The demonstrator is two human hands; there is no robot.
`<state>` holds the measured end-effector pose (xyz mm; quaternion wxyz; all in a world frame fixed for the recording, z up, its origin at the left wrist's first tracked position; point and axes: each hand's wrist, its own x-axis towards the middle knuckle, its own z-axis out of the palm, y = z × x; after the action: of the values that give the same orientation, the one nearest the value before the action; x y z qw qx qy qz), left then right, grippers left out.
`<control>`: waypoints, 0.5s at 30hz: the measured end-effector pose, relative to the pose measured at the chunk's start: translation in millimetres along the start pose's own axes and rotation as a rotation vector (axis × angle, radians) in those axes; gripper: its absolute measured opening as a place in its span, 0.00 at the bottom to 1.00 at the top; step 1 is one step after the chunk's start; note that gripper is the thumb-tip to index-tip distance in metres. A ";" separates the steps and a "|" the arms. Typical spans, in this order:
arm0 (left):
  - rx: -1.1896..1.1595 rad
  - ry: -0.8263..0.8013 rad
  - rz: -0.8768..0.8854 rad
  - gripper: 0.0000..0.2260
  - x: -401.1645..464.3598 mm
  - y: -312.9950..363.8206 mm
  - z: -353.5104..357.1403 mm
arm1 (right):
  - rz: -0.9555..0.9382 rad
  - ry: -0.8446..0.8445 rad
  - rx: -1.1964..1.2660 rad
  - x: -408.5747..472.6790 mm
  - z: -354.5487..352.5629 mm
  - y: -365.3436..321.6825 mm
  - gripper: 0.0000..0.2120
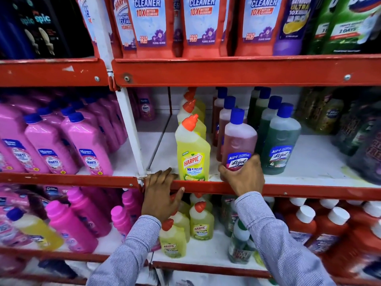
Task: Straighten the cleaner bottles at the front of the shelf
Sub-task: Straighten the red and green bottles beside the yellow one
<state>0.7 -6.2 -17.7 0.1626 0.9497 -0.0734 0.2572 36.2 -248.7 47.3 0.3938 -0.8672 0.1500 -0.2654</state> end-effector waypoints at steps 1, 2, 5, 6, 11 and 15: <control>0.003 0.001 0.000 0.21 0.0 0.4 -0.3 | -0.001 -0.001 0.000 -1.5 -1.8 0.8 0.42; 0.003 0.001 -0.001 0.21 -0.3 0.6 -0.5 | -0.001 -0.007 0.002 -2.9 -3.5 1.1 0.42; 0.005 -0.003 -0.007 0.21 0.1 1.3 -1.4 | -0.011 -0.027 0.005 -6.3 -6.7 2.8 0.42; 0.008 -0.009 -0.009 0.21 0.4 1.3 -1.3 | -0.016 -0.035 0.007 -6.7 -7.9 3.2 0.42; 0.025 -0.027 -0.026 0.22 1.0 1.7 -1.7 | -0.076 -0.003 0.130 -8.7 -15.4 16.7 0.45; 0.023 -0.015 -0.036 0.21 2.1 3.3 -1.6 | -0.111 0.319 0.444 -10.2 -33.8 37.0 0.27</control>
<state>1.0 -8.9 -14.4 0.1557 0.9546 -0.0544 0.2481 6.5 -288.2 34.1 0.5305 -0.7137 0.1007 -0.4462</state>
